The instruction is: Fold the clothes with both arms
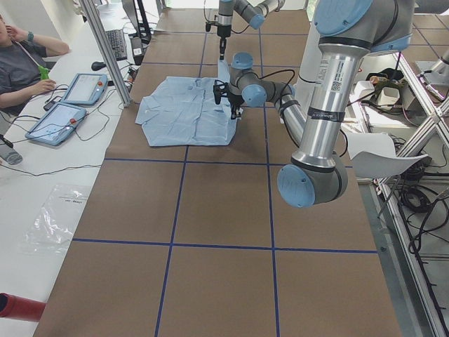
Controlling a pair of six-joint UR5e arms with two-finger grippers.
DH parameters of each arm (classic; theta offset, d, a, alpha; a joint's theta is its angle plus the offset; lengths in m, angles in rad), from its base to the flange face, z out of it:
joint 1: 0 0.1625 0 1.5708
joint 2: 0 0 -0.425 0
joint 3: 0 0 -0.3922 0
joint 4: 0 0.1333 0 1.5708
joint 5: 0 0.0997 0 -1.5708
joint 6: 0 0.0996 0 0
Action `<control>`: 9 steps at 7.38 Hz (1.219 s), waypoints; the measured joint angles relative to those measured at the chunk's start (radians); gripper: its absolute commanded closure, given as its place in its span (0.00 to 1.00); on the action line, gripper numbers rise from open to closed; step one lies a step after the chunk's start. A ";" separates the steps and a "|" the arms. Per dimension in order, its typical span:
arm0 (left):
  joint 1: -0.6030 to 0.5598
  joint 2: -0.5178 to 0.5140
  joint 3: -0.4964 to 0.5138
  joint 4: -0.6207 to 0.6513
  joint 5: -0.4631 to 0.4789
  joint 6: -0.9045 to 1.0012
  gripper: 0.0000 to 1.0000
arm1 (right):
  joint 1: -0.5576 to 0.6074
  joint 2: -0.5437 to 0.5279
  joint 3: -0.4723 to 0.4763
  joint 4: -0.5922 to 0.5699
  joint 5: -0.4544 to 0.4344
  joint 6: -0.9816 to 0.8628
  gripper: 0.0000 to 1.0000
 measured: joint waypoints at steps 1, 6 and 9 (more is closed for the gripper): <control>-0.035 -0.040 0.040 0.000 0.001 0.012 1.00 | 0.029 0.037 -0.045 0.000 0.000 -0.012 1.00; -0.174 -0.169 0.229 -0.050 0.001 0.092 1.00 | 0.145 0.205 -0.291 0.014 0.005 -0.064 1.00; -0.205 -0.249 0.440 -0.198 0.002 0.097 1.00 | 0.179 0.303 -0.483 0.082 0.005 -0.086 1.00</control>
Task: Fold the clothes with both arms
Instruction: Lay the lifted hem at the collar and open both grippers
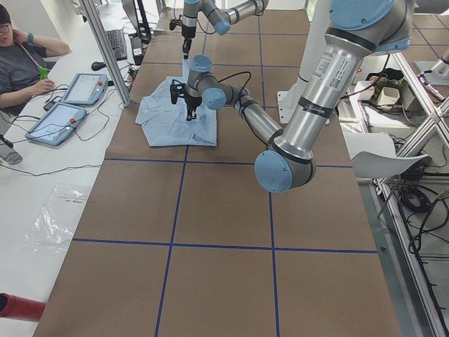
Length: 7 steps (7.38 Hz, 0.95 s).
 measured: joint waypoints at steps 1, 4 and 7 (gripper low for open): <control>-0.013 -0.031 0.075 -0.049 0.000 -0.002 1.00 | 0.010 0.026 -0.052 0.005 0.000 -0.029 1.00; -0.043 -0.100 0.259 -0.179 0.000 -0.007 1.00 | 0.019 0.074 -0.166 0.012 0.001 -0.080 1.00; -0.045 -0.122 0.358 -0.250 0.002 -0.007 1.00 | 0.016 0.079 -0.248 0.075 0.000 -0.097 1.00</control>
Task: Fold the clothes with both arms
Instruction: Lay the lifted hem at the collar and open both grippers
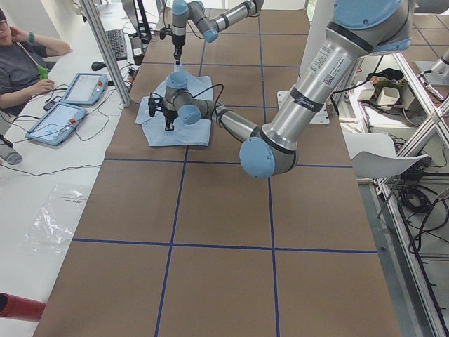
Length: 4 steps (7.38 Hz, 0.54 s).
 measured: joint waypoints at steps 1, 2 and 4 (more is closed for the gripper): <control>0.000 -0.001 0.011 -0.011 0.001 0.000 1.00 | 0.000 0.002 -0.009 0.009 0.001 0.000 1.00; 0.000 -0.002 0.015 -0.015 0.001 0.002 0.53 | -0.001 0.003 -0.011 0.015 0.001 0.002 0.66; 0.000 -0.006 0.010 -0.012 0.002 -0.002 0.01 | -0.003 0.006 -0.012 0.031 0.001 0.008 0.00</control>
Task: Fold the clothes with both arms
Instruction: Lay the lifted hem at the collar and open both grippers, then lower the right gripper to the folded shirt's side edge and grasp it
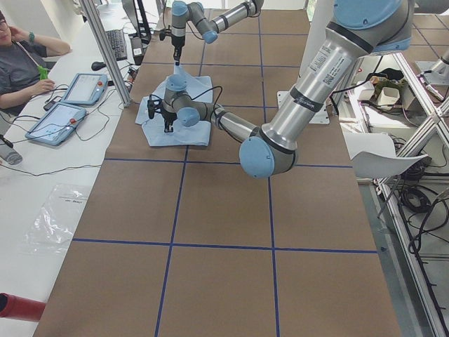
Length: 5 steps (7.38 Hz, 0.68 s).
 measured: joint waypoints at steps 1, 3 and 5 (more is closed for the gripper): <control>-0.001 0.002 -0.011 0.004 0.001 -0.007 0.01 | -0.001 0.004 0.002 0.004 0.000 0.000 0.00; -0.013 0.020 -0.050 0.012 0.002 -0.017 0.01 | -0.004 0.011 0.010 0.006 0.009 -0.002 0.00; -0.026 0.072 -0.181 0.096 0.000 -0.014 0.01 | -0.050 -0.053 0.096 0.007 0.015 0.008 0.00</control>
